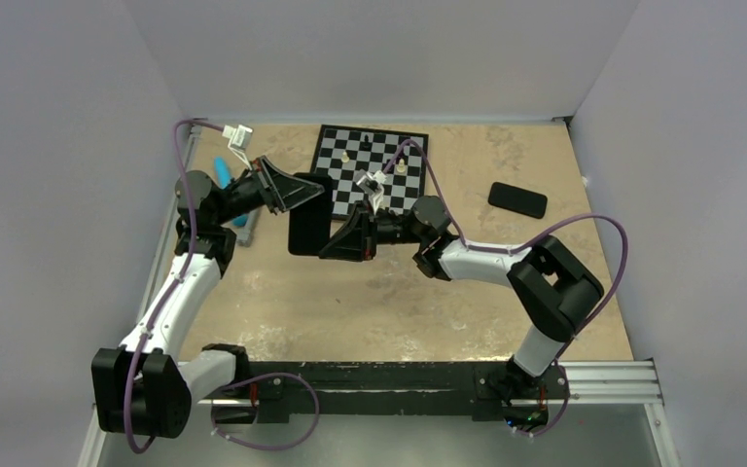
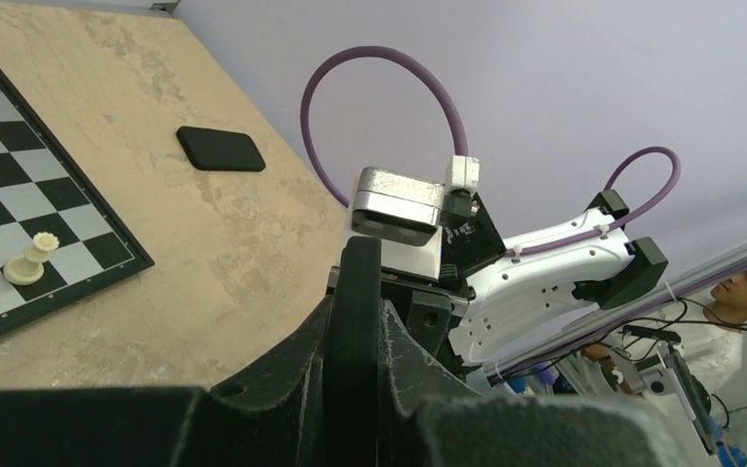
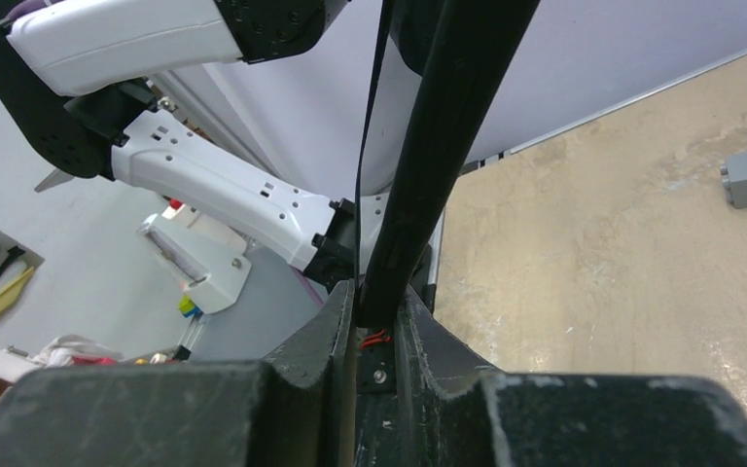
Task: Take the phone out of the phone case
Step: Remove the phone case from the phone.
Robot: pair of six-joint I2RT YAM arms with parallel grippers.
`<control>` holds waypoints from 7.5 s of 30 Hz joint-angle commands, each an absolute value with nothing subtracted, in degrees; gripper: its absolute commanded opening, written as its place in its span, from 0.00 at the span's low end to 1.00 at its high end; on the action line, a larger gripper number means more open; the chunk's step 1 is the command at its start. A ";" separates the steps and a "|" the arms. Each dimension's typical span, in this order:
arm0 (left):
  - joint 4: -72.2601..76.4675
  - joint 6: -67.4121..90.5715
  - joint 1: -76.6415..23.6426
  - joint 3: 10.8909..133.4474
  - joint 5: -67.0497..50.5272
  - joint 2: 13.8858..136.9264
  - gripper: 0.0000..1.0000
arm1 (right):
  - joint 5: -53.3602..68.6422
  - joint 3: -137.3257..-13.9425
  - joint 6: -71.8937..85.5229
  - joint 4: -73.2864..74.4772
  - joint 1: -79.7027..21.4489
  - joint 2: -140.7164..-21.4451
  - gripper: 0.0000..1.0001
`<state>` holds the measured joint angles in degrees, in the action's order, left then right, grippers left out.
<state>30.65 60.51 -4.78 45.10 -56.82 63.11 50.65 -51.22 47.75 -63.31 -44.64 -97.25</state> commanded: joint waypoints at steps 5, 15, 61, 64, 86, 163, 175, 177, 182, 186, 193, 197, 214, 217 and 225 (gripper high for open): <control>19.42 66.46 -4.59 47.93 -53.62 62.76 0.00 | 47.02 -51.89 32.71 -60.19 -46.77 -93.21 0.00; 19.74 78.08 -4.57 42.64 -52.39 62.89 0.00 | 30.47 -52.48 0.38 -36.02 -54.02 -85.91 0.00; 73.58 99.94 -5.35 20.69 -15.79 56.00 0.00 | 14.49 -43.30 41.02 -51.79 -57.51 -79.19 0.76; 79.37 101.76 -5.74 20.28 -12.38 58.15 0.00 | 12.03 -45.69 40.16 -55.56 -58.17 -82.13 0.77; 81.56 101.78 -5.98 18.34 -5.10 56.71 0.00 | 6.09 -55.72 32.99 -61.10 -60.08 -93.13 0.63; 31.61 59.55 -4.92 47.78 -59.50 59.65 0.00 | 31.47 -44.36 39.31 -53.02 -50.18 -82.44 0.65; 63.78 83.29 -0.01 40.18 -59.85 67.18 0.00 | 31.45 -48.95 38.22 -56.87 -51.54 -88.84 0.62; 67.99 86.63 1.50 39.79 -59.92 68.73 0.00 | 31.21 -49.61 38.30 -57.53 -51.65 -90.28 0.60; 74.67 91.68 2.10 39.21 -59.85 71.44 0.00 | 30.86 -51.32 39.41 -60.59 -51.68 -93.34 0.53; 75.19 92.05 2.27 39.11 -59.94 71.73 0.00 | 31.42 -52.35 39.37 -61.12 -51.68 -94.31 0.47; 75.19 92.13 2.63 39.20 -59.94 71.71 0.00 | 33.44 -51.74 38.85 -62.24 -51.87 -93.57 0.50; 75.30 92.21 2.72 39.20 -59.97 71.58 0.00 | 34.39 -51.62 38.85 -62.71 -52.09 -93.11 0.51; 76.25 92.73 2.72 39.11 -60.51 71.55 0.00 | 34.46 -54.14 36.87 -60.80 -52.11 -93.96 0.37; 76.91 93.27 2.75 39.23 -60.68 71.62 0.00 | 33.90 -54.16 36.01 -59.66 -52.12 -94.00 0.30; 81.56 102.25 2.26 41.79 -60.70 73.34 0.00 | 35.44 -52.52 31.17 -59.58 -52.12 -94.86 0.21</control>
<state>71.99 92.90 2.50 38.68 -61.87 72.88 34.72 -52.07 36.27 -58.52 -52.18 -94.85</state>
